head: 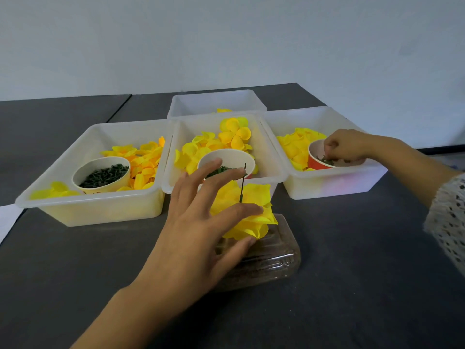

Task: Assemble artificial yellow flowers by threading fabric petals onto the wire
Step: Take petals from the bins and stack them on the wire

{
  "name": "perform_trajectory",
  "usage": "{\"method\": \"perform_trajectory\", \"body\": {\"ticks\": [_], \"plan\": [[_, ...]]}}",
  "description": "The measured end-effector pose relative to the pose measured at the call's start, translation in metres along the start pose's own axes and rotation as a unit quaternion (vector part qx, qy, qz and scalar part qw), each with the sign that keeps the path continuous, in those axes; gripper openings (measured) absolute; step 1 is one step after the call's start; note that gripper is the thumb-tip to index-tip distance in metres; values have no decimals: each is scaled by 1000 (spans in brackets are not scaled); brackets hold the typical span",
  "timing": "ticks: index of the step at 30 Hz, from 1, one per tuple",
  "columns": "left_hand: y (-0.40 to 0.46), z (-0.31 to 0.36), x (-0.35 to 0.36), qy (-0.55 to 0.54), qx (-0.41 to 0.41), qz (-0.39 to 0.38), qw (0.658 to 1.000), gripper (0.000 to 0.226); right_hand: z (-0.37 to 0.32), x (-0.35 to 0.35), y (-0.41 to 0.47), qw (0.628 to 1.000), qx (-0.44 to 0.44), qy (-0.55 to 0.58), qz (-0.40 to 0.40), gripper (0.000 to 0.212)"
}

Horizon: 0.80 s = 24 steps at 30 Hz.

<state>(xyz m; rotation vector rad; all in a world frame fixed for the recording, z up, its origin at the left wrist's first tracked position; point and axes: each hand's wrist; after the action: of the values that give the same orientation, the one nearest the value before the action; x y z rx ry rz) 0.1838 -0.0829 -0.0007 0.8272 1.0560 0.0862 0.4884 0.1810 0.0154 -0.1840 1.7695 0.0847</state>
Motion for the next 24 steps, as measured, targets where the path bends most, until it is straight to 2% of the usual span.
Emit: {"method": "perform_trajectory", "body": {"ticks": [8, 13, 20, 24], "plan": [[3, 13, 3, -21, -29, 49, 998, 11, -1, -5, -13, 998, 16, 52, 29, 13], [3, 12, 3, -32, -34, 51, 998, 5, 2, 2, -15, 995, 15, 77, 59, 5], [0, 10, 3, -45, -45, 58, 996, 4, -1, 3, -17, 996, -2, 54, 72, 16], [-3, 9, 5, -49, -49, 32, 997, 5, -11, -4, -24, 987, -42, 66, 144, 8]]}}
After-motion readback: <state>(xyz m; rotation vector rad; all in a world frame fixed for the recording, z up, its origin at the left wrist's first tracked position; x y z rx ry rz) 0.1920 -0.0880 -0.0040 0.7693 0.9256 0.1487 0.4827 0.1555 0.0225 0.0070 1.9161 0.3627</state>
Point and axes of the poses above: each hand's wrist, its own y-axis towards the middle knuckle, its own x-axis out of the palm, z = x × y, and after that the axes turned 6 degrees about z, right-handed
